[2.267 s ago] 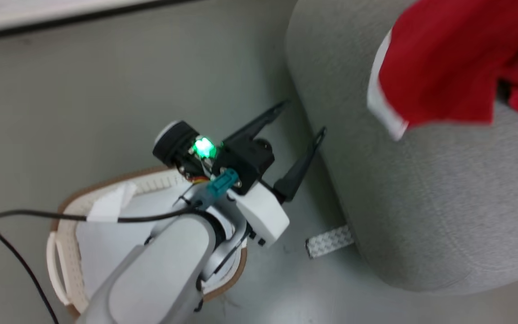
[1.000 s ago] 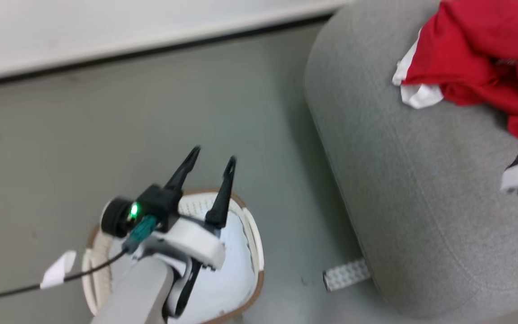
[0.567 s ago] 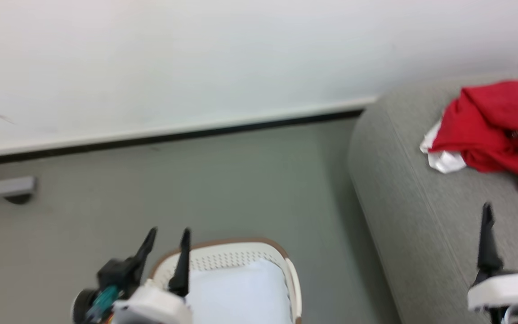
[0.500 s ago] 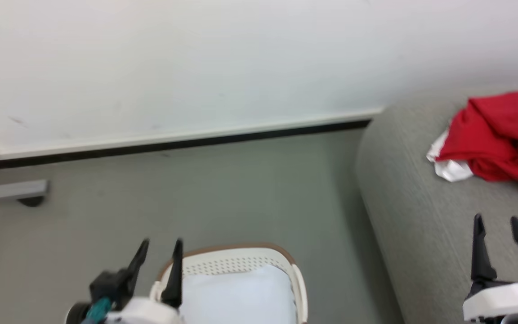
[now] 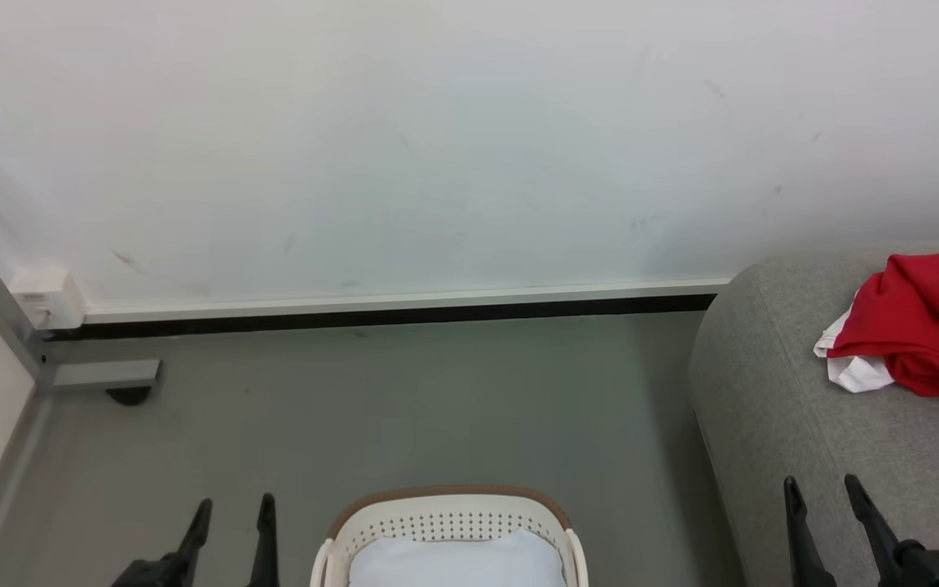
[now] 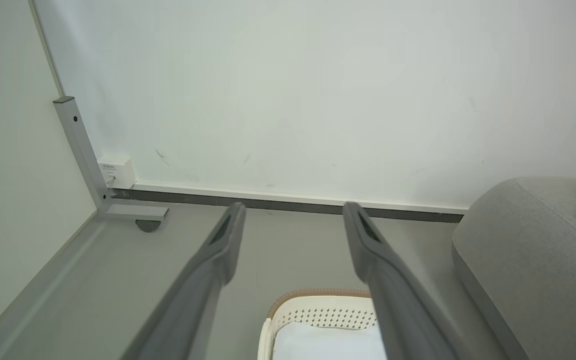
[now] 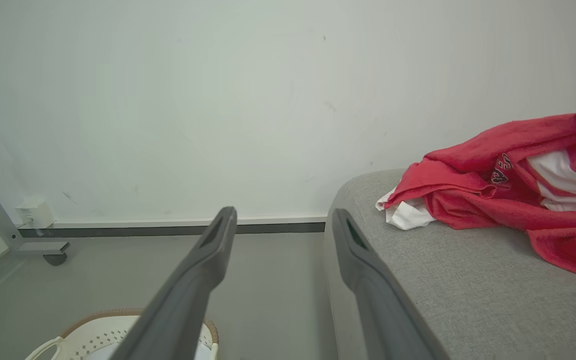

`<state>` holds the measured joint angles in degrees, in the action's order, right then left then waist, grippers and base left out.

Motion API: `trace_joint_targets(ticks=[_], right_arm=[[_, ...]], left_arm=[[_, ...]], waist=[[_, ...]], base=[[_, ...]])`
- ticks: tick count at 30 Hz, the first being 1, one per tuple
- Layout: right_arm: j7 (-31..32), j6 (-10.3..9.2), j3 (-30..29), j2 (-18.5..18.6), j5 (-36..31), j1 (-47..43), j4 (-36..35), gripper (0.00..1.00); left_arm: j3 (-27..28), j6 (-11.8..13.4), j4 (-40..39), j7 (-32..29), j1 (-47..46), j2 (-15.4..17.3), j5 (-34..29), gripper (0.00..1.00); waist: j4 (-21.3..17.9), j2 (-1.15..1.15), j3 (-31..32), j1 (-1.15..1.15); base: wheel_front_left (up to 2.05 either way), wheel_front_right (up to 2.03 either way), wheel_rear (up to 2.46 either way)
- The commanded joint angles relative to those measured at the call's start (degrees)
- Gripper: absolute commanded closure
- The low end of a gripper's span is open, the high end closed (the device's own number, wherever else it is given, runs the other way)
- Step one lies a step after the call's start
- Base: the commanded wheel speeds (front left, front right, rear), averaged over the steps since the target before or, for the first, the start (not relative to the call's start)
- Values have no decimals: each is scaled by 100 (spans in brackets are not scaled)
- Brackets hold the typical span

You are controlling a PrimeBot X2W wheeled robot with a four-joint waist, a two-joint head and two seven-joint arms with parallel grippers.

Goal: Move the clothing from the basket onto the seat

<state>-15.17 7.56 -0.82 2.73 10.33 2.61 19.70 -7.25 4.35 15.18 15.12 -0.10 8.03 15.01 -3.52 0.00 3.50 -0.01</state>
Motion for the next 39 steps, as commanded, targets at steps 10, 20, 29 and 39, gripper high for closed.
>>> trace_joint_targets(ticks=[10, 20, 29, 39], right_arm=[[6, -15, 126, 29, 93, -179, -89, 0], [5, -15, 21, 28, -32, -21, -120, 0], [5, -15, 54, 28, -44, 39, -111, 0], [168, 0, -24, -36, 456, -63, 52, 100]], left_arm=[[319, -273, 214, 4, 110, -202, -313, 0], [457, -434, 355, 4, 58, -347, -503, 0], [586, -526, 415, 4, 4, -410, -609, 0], [699, -588, 618, -195, -2, -444, -72, 100]], waist=[[-85, 0, 49, 1], [-39, 0, 45, 1], [23, 0, 36, 1], [39, 0, 22, 1]], base=[[0, 0, 0], [0, 0, 0], [0, 0, 0], [0, 0, 0]])
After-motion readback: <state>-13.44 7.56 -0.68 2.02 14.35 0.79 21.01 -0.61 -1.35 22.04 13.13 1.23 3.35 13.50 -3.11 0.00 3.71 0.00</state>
